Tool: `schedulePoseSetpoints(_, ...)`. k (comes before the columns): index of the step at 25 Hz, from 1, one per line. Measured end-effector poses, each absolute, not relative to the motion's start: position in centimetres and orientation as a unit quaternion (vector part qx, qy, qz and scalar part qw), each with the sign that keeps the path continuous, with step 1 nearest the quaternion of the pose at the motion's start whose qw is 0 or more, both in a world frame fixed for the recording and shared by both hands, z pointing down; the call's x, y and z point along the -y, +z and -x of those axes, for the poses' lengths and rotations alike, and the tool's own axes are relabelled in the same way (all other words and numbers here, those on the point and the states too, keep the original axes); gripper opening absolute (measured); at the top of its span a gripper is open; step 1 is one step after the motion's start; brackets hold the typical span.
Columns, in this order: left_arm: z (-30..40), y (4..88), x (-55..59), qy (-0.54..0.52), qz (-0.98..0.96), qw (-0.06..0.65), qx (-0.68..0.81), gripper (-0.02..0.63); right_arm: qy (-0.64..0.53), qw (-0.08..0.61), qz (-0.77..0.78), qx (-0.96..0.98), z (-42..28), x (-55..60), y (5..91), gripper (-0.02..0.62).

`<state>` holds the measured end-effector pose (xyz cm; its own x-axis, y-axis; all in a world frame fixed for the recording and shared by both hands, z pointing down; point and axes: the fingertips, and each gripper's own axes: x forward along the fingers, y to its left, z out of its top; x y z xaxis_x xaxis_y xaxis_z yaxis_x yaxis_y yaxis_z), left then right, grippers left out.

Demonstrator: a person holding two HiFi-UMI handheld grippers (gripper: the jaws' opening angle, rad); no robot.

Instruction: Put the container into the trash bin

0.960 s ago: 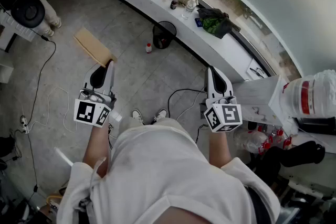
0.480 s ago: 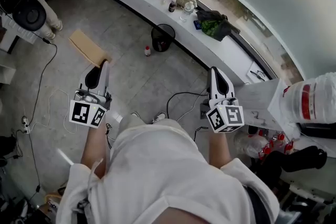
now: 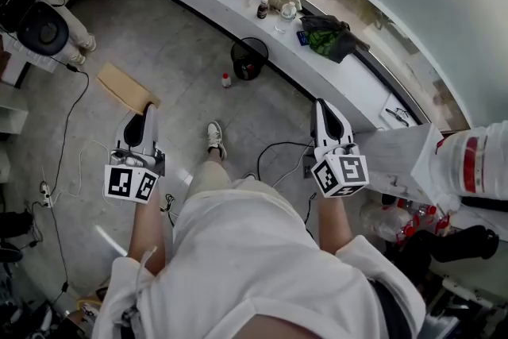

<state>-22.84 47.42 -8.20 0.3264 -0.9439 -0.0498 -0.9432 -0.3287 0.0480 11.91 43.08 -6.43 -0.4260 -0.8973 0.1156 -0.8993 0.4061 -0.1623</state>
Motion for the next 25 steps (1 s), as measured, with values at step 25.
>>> schedulePoseSetpoints(25,24.1,-4.4,-13.5,-0.055,-0.884,0.090,0.455,0.021,0.114,0.060,-0.593,0.795,-5.8,-15.9,-6.5,0.002)
